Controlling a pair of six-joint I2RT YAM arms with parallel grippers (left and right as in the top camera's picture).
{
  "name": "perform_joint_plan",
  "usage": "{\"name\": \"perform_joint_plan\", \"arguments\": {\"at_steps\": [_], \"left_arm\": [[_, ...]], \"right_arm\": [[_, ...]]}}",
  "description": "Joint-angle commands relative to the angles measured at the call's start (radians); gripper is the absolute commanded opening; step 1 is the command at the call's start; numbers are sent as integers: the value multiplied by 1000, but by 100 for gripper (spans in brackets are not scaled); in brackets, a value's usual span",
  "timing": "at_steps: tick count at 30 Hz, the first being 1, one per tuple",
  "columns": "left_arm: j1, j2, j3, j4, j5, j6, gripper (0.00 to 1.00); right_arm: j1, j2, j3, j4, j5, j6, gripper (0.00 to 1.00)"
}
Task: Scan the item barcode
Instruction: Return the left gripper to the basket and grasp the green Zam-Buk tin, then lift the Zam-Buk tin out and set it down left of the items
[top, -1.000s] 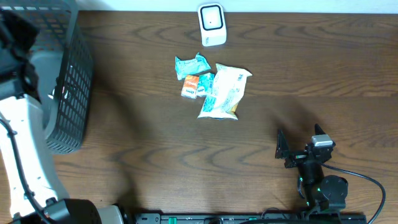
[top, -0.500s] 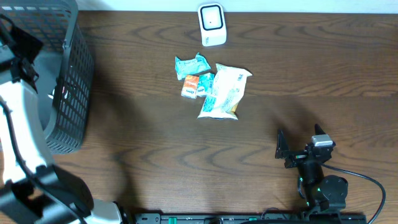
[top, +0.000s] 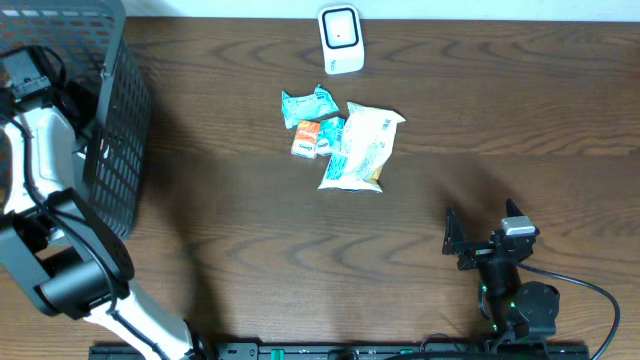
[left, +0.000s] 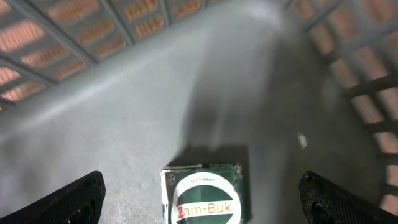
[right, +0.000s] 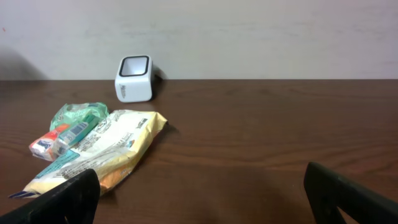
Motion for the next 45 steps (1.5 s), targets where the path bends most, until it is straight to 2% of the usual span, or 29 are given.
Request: {"name": "perform_joint_plan", "arguments": {"at_steps": [1,5,17,18,23,29,31,33,40,45], "left_arm": [[0,38,-5,-10,33,-21,98],[0,76,-5,-7,74,-21,98],[-1,169,-5,-26,76,-21,99],[-1,169,-5,-31,76,-21,98],[-1,169,-5,-68,76,-21,78],[0,169,-5,-105,76,-21,74],[2,169,-5,-120,76,-21,63],[3,169,-5,-132,76,-21,57],[20,153,-4,-144,76,-20,55],[52,34,-3,-146,76,-21,55]], "right_arm": [[9,-2,-2,-4,4,13,99],[9,-2,-2,-4,4,14,99],[9,-2,-2,-4,4,14,99],[9,-2,-2,-4,4,13,99],[9,-2,-2,-4,4,13,99],[9,-2,-2,-4,4,13,99],[9,-2,-2,-4,4,13,99],[9,-2,-2,-4,4,13,99],[9,-2,-2,-4,4,14,99],[9,-2,-2,-4,4,14,99]]}}
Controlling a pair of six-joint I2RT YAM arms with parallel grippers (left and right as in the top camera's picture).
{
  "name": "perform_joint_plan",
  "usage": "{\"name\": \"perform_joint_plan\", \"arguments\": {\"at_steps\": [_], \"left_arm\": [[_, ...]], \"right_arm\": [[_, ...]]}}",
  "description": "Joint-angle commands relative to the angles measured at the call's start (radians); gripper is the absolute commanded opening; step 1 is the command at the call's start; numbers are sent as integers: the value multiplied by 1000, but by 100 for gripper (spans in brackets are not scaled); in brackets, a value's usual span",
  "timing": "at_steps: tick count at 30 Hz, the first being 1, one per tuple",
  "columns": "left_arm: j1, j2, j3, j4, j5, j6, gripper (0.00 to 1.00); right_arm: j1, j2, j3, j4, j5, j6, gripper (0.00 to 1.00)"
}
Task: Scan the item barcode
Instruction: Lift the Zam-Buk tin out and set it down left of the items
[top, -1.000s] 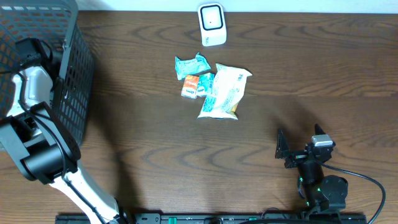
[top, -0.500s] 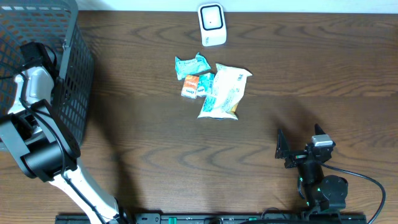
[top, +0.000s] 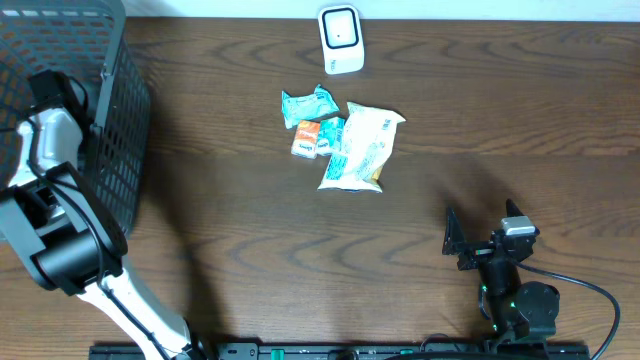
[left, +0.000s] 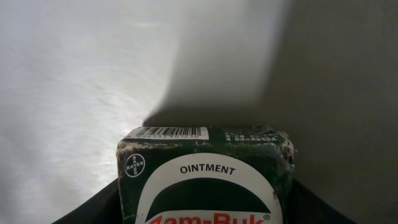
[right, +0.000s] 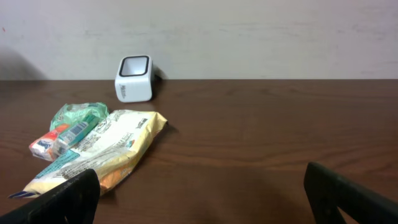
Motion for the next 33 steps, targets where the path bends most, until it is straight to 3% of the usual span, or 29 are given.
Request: {"name": "perform_joint_plan", "arguments": {"at_steps": [1,10,12,17,21,25,33], "left_arm": [[35,-138,-4,-2,-9,2,55],[65,-560,-4,51,1,-48,55],[55,-693,-4,82,119,-58,55],[-35,-822,-4,135,367,-58,56],[-197,-832,-4,131,409,17,55],[-409,-776,-5,113,388,206,55],[-686,-545,-5,12,135,309,56]], "right_arm": [[9,-2,-2,-4,4,14,99],[9,-2,-2,-4,4,13,99],[9,-2,-2,-4,4,13,99],[9,-2,-2,-4,4,13,99],[9,-2,-2,-4,4,13,99],[9,-2,-2,-4,4,13,99],[9,-2,-2,-4,4,14,99]]}}
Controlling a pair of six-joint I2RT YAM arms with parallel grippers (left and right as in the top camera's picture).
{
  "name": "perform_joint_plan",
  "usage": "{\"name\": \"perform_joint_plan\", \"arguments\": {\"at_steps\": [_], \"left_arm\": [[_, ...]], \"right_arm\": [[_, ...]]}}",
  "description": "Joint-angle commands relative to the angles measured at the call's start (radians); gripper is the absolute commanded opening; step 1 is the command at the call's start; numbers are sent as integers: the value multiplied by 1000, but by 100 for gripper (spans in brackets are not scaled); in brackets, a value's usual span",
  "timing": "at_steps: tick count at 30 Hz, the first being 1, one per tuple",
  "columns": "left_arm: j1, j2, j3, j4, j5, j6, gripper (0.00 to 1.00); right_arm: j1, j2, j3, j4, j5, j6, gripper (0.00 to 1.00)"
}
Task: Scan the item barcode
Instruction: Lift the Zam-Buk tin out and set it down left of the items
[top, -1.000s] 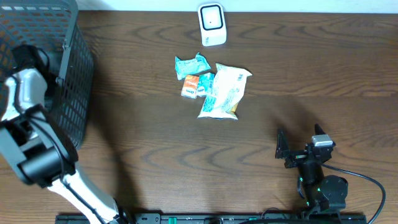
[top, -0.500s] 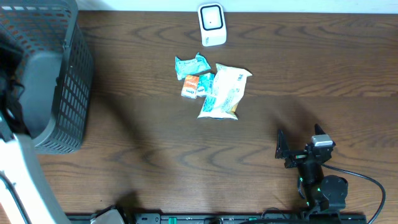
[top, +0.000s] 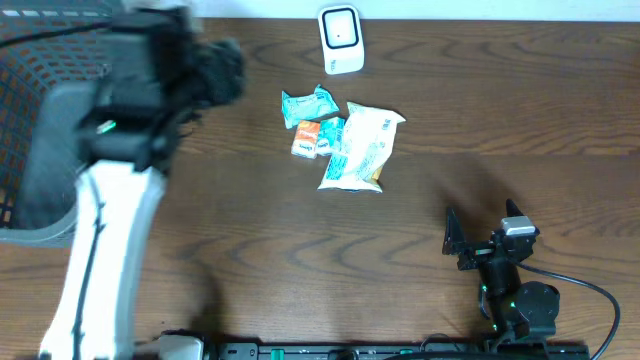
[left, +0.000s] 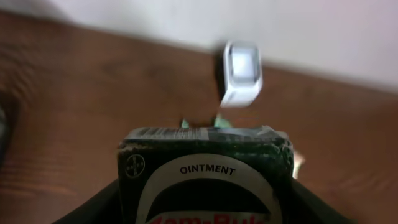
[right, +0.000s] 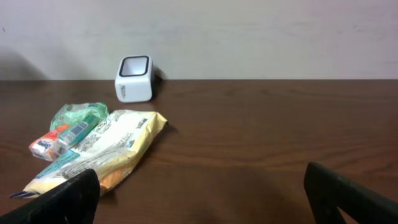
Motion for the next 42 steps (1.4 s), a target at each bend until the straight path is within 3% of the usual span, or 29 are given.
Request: {"name": "perform_joint_plan", "arguments": {"at_steps": [1,4,13,26,27,29,32,42], "left_arm": [[-76,109,2,-16,-169,76,56],[-117,211,2,-28,-233,75,56],[-177,460,2,-37,-232,-20,56],[-183,596,2,-42,-233,-27,57],[-183,598,2,-43,-233,-27,64],[-183,598,2,-43,-233,-27,87],[-183,597,2,-36,-233,-27,99],[-183,461,18,-36,-233,-40,98]], "right_arm": [[9,-2,-2,-4,4,14,99],[9,-2,-2,-4,4,14,99],[9,-2,-2,-4,4,14,99],[9,-2,-2,-4,4,13,99],[9,-2,-2,-4,4,13,99],[9,-2,-2,-4,4,13,99],[9,-2,-2,-4,4,14,99],[9,-2,-2,-4,4,13,99]]}}
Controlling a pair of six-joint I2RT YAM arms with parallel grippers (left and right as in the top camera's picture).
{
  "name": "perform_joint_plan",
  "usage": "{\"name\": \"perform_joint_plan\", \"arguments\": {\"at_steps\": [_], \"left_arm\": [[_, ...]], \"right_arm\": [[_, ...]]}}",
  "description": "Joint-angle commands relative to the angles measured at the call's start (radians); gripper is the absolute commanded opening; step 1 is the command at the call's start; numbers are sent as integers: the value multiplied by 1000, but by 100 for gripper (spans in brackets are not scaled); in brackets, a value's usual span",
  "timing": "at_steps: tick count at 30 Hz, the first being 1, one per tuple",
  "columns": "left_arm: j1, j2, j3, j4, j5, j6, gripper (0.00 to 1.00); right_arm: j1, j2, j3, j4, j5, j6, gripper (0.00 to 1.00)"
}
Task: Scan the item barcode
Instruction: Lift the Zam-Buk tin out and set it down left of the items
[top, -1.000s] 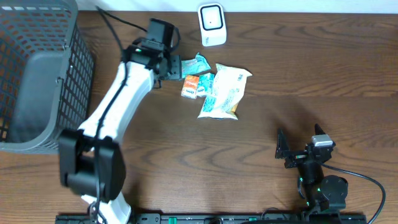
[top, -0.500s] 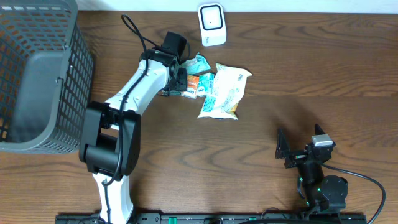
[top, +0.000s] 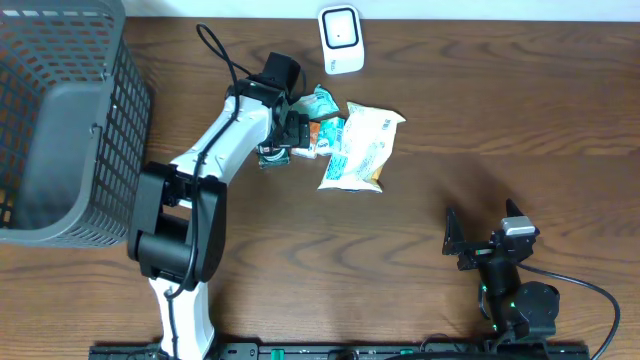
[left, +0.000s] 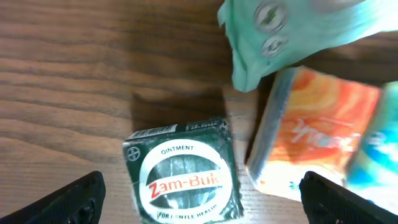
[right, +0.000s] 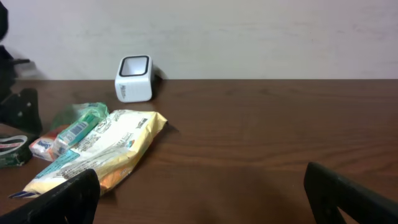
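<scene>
The dark green Zam-Buk ointment box (left: 183, 171) lies label up on the wooden table, just left of the pile of packets; it also shows as the box (top: 272, 157) from overhead. My left gripper (left: 202, 199) hangs open right above it, one fingertip on either side and clear of it. The white scanner (top: 340, 40) stands at the table's far edge, window up. At the front right my right gripper (right: 202, 196) sits open and empty, low over the table and far from the box.
Right of the box lie an orange packet (left: 317, 137), a teal packet (left: 292, 37) and a yellow-and-white bag (top: 360, 148). A grey mesh basket (top: 110, 120) fills the left end of the table. The left arm (top: 225, 125) reaches across to the pile.
The left gripper held the ointment box in the air, with the scanner ahead of it. Now the box lies on the table beside the packets and the gripper is open over it.
The left gripper was open over the ointment box on the basket floor. Then it was down with the box between its fingers. Then it held the box up outside the basket, scanner ahead. Now the box is let go beside the pile. The right arm stayed still.
</scene>
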Motion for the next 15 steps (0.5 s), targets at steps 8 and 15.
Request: {"name": "perform_joint_plan", "arguments": {"at_steps": [8,15], "left_arm": [[14,-227,18,-33,-31,-51,98],[139,-227,17,-70,-35,-180,98]], "right_arm": [[9,-2,-2,-4,5,13,99],[9,-2,-2,-4,5,13,99]]}}
